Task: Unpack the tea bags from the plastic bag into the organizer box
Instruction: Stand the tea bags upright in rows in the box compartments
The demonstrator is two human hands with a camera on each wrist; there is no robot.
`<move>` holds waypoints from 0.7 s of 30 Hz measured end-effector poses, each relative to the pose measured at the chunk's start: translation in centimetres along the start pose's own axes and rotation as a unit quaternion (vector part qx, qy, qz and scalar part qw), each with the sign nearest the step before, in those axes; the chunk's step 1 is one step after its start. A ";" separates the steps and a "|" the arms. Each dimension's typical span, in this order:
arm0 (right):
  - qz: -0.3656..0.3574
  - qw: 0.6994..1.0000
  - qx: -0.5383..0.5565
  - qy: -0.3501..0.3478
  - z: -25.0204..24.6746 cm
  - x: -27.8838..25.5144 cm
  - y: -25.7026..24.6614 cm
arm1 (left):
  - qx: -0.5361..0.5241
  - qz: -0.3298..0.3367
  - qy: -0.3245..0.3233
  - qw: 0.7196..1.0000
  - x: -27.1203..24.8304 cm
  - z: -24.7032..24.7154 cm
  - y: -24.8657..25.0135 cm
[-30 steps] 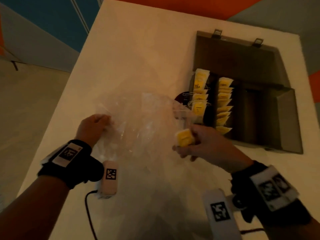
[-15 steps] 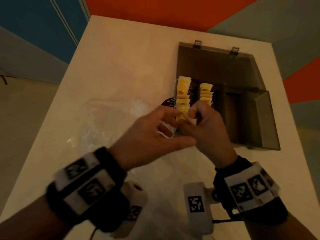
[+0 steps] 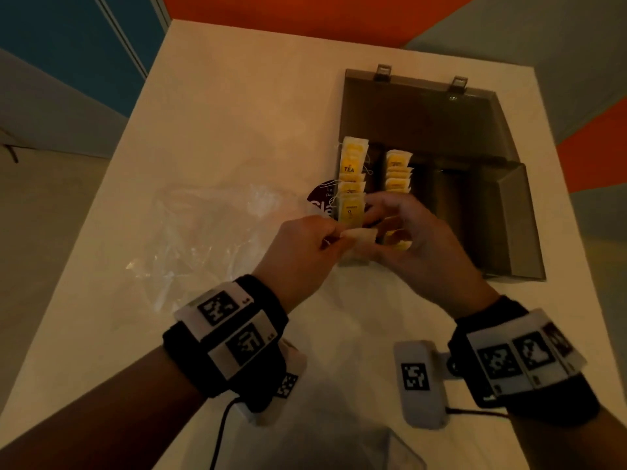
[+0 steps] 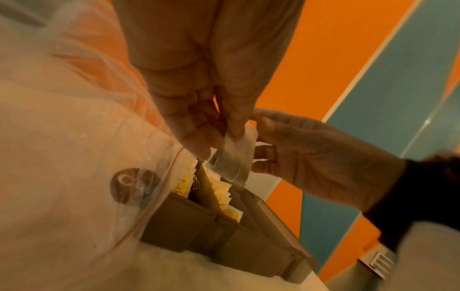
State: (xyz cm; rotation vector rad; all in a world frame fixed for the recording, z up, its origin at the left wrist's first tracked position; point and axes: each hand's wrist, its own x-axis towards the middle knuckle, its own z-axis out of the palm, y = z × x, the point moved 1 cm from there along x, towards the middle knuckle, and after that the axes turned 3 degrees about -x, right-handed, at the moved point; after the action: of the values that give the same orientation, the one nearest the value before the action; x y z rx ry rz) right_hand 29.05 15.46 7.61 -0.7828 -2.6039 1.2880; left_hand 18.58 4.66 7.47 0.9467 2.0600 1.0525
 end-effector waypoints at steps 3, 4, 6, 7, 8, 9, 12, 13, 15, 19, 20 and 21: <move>0.014 0.999 -0.007 -0.048 -0.7 1.4 0.3 | -0.001 -0.006 0.000 1.000 0.2 0.1 0.3; 0.025 0.999 0.007 -0.041 -1.0 1.8 0.6 | -0.015 -0.015 0.009 1.000 0.4 0.0 0.2; 0.038 0.999 0.027 -0.015 -1.6 2.6 1.3 | -0.033 -0.023 0.018 0.999 0.7 -0.1 -0.1; 0.037 0.999 0.039 -0.008 -1.9 2.7 1.4 | -0.034 -0.022 0.019 0.999 0.7 -0.1 -0.3; 0.037 0.998 0.048 -0.003 -2.1 2.8 1.5 | -0.032 -0.018 0.018 0.999 0.7 -0.1 -0.4; 0.038 0.998 0.046 0.002 -2.2 2.9 1.6 | -0.030 -0.015 0.017 0.999 0.7 0.0 -0.5; 0.047 0.998 -0.036 0.024 -2.5 3.5 2.1 | -0.021 -0.003 0.011 1.000 0.5 0.5 -0.7; 0.048 0.997 -0.063 0.024 -2.5 3.7 2.3 | -0.015 0.000 0.007 1.000 0.4 0.6 -0.8; 0.050 0.994 -0.101 0.009 -2.4 4.1 2.6 | 0.001 0.004 0.000 1.000 0.2 0.7 -1.0; 0.037 0.991 -0.130 -0.013 -2.1 4.4 2.8 | 0.013 -0.010 -0.013 1.000 -0.2 0.5 -1.5; 0.036 0.990 -0.137 -0.019 -2.0 4.5 2.8 | 0.013 -0.013 -0.015 1.000 -0.3 0.4 -1.6; 0.041 0.989 -0.143 -0.027 -2.0 4.7 2.8 | 0.014 -0.013 -0.015 1.000 -0.4 0.4 -1.7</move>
State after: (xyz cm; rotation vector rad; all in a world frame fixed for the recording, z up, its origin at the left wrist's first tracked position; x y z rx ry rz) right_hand 26.77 20.64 6.21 -0.9185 -2.8680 0.9785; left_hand 18.54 3.78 5.92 0.9417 2.0612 0.9927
